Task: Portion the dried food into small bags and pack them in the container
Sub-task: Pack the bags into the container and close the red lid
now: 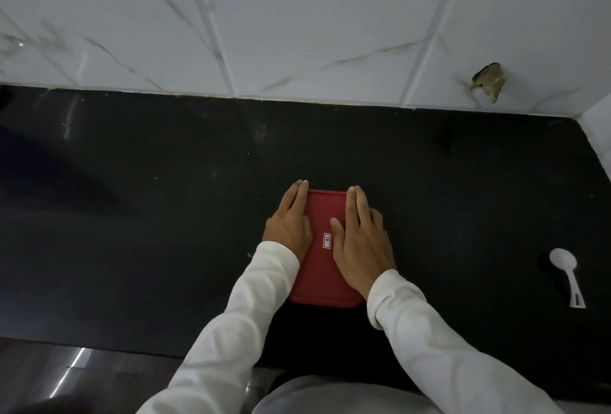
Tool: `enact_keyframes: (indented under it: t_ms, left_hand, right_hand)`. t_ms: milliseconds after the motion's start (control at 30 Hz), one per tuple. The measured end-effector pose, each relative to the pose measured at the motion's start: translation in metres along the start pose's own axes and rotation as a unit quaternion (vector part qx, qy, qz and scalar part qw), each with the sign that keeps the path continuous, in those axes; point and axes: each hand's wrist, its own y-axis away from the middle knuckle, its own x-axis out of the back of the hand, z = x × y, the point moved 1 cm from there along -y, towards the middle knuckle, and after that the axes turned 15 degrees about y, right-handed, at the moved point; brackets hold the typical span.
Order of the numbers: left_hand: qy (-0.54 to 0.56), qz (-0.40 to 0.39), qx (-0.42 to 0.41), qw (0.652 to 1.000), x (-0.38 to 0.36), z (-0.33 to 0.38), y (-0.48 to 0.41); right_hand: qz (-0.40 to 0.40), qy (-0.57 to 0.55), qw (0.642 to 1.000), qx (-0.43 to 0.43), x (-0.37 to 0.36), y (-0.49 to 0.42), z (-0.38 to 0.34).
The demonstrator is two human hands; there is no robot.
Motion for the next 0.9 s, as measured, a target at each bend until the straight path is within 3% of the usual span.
enact_keyframes:
  t_ms: [100,267,467,667,833,900]
  left_hand:
    - [-0.021,-0.027,0.030,0.999,0.000,0.001,-0.005]
    - [-0.097,-0.050,0.040,0.993,0.001,0.009,-0.008]
    - [0.092,-0.010,0.139,0.986,0.004,0.002,-0.034]
    - [0.244,0.048,0.128,0.960,0.002,-0.010,-0.032]
    - [0.265,0.051,0.138,0.953,0.004,-0.007,-0.032]
    - [0.177,0.077,0.103,0.976,0.007,0.002,-0.030]
  right_hand:
    - [-0.040,0.005,0.999,0.000,-0.004,-0.005,-0.001]
    - [-0.043,0.104,0.994,0.004,-0.004,-0.010,-0.003]
    - [-0.020,0.092,0.995,0.015,-0.006,-0.015,-0.014]
    - [0.001,0.079,0.997,0.013,-0.011,-0.015,-0.014]
    - [0.001,0.082,0.997,0.013,-0.010,-0.014,-0.015]
    - [-0.001,0.087,0.996,0.005,-0.007,-0.013,-0.016]
